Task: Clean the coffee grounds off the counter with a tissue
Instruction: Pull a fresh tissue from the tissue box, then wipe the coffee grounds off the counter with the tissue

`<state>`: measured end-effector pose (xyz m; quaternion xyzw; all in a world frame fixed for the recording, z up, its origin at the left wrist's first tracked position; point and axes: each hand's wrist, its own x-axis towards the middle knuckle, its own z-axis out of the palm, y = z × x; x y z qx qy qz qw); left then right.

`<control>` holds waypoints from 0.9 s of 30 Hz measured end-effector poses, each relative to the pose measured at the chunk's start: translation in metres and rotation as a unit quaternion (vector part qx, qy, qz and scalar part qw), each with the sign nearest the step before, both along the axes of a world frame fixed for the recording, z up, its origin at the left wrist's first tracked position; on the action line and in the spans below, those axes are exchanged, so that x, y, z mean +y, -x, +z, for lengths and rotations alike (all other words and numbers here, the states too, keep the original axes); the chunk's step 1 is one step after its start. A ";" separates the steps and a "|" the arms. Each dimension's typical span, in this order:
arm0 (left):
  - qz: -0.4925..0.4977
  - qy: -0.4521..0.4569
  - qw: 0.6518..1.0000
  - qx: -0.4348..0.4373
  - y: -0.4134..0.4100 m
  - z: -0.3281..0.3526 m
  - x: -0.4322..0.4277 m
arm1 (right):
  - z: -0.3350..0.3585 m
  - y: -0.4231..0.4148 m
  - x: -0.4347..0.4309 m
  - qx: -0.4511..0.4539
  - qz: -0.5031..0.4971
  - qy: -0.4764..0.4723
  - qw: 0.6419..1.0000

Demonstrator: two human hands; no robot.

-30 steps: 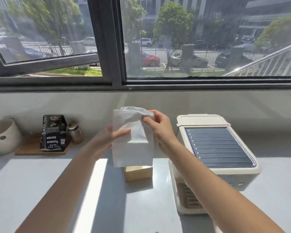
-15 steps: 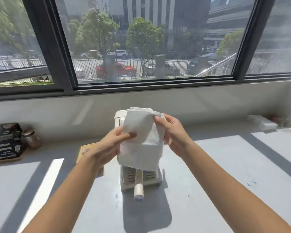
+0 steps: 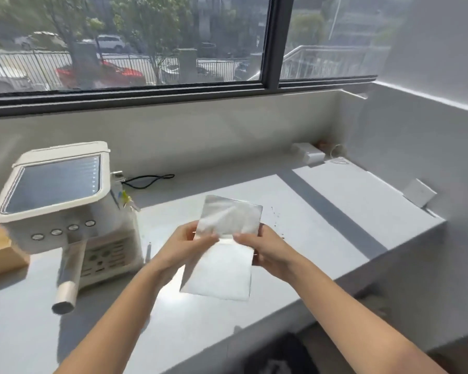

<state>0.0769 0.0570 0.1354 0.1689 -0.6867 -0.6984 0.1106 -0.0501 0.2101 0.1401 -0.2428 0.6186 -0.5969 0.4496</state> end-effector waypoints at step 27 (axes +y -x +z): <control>0.136 0.175 0.963 -0.156 0.193 -0.136 0.082 | -0.119 0.195 0.110 0.113 -0.228 -0.227 0.940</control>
